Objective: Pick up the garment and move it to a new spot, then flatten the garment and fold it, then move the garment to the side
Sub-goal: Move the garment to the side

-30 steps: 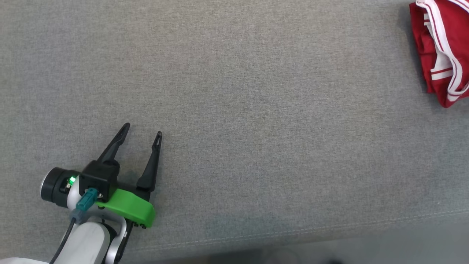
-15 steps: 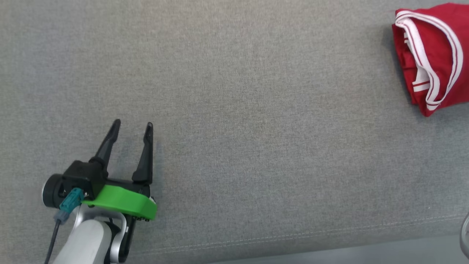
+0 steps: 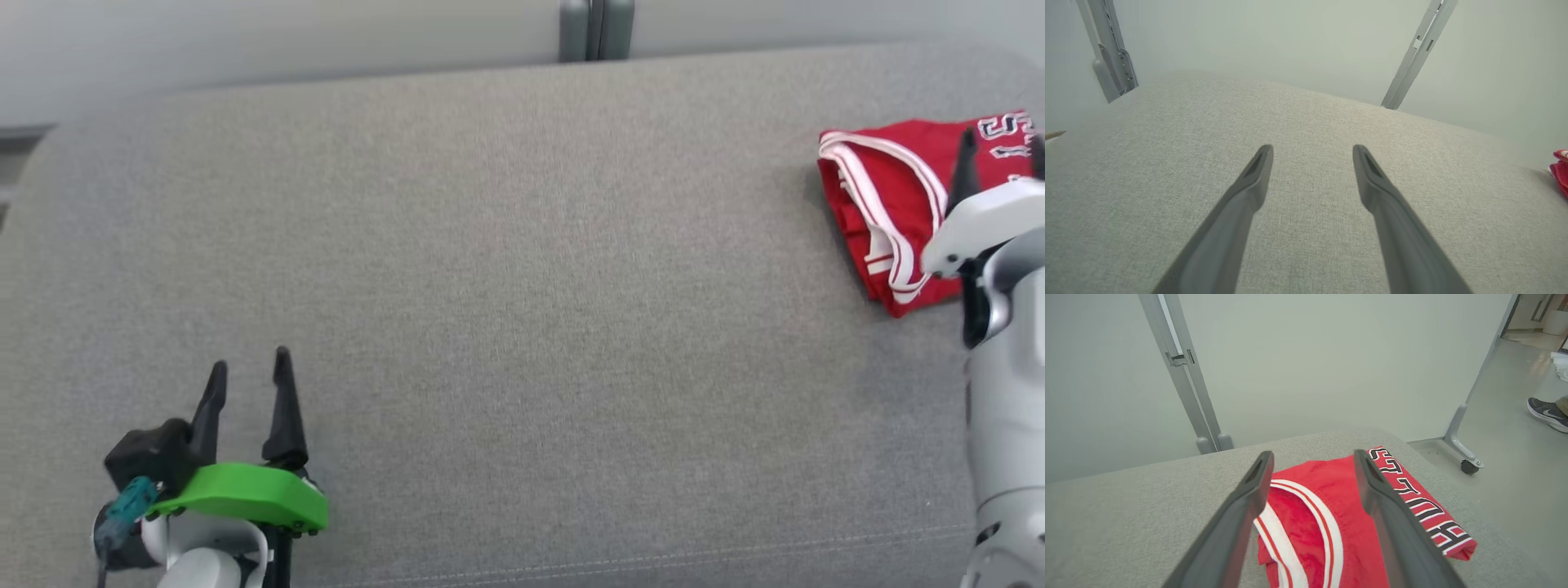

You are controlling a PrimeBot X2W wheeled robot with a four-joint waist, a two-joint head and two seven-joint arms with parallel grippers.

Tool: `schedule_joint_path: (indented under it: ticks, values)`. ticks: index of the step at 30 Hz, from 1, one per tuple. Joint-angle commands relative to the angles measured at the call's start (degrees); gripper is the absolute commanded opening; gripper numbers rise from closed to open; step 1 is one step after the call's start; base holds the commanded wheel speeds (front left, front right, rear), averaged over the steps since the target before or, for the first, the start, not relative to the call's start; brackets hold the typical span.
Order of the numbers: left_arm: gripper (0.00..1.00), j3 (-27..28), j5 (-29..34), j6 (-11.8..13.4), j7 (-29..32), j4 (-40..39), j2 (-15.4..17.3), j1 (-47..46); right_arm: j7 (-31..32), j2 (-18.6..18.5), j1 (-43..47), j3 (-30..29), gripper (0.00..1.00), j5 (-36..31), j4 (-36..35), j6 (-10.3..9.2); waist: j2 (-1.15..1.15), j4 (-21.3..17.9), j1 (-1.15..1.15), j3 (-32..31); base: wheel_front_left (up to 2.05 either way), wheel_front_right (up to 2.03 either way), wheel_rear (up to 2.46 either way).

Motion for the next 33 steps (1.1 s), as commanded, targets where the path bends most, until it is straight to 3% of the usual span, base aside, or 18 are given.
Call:
schedule_joint_path:
  ticks: [1,8,14,24,33]
  values:
    - [1.0,1.15,-1.02,0.71,-0.24,0.37,-0.26,1.23,-0.04,1.05,2.3,0.77,1.0,2.3,-0.34,-0.09,0.0,1.13,0.0,-6.59,0.0,0.0,0.0]
    - [1.0,4.74,-4.86,3.14,-0.03,1.54,-1.51,3.73,2.17,4.38,10.77,7.12,1.0,14.86,-6.26,-0.06,0.0,2.35,0.0,-10.76,0.0,0.0,0.0]
    - [1.0,4.87,-5.64,2.64,0.01,2.28,-0.93,5.12,3.75,5.94,19.52,11.67,1.0,21.47,-15.04,-0.05,0.0,2.86,0.0,-12.48,0.0,0.0,0.0]
    - [1.0,1.79,-3.14,-1.26,-0.8,2.2,1.66,9.31,3.07,6.27,35.14,23.39,1.0,26.95,-28.32,-0.05,0.0,3.09,0.0,-13.48,0.0,0.0,0.0]
    - [1.0,2.38,-1.29,-1.2,-1.98,3.96,1.54,12.78,1.9,6.3,43.34,28.31,1.0,27.91,-33.04,-0.05,0.0,3.86,0.0,-14.22,0.0,0.0,0.0]
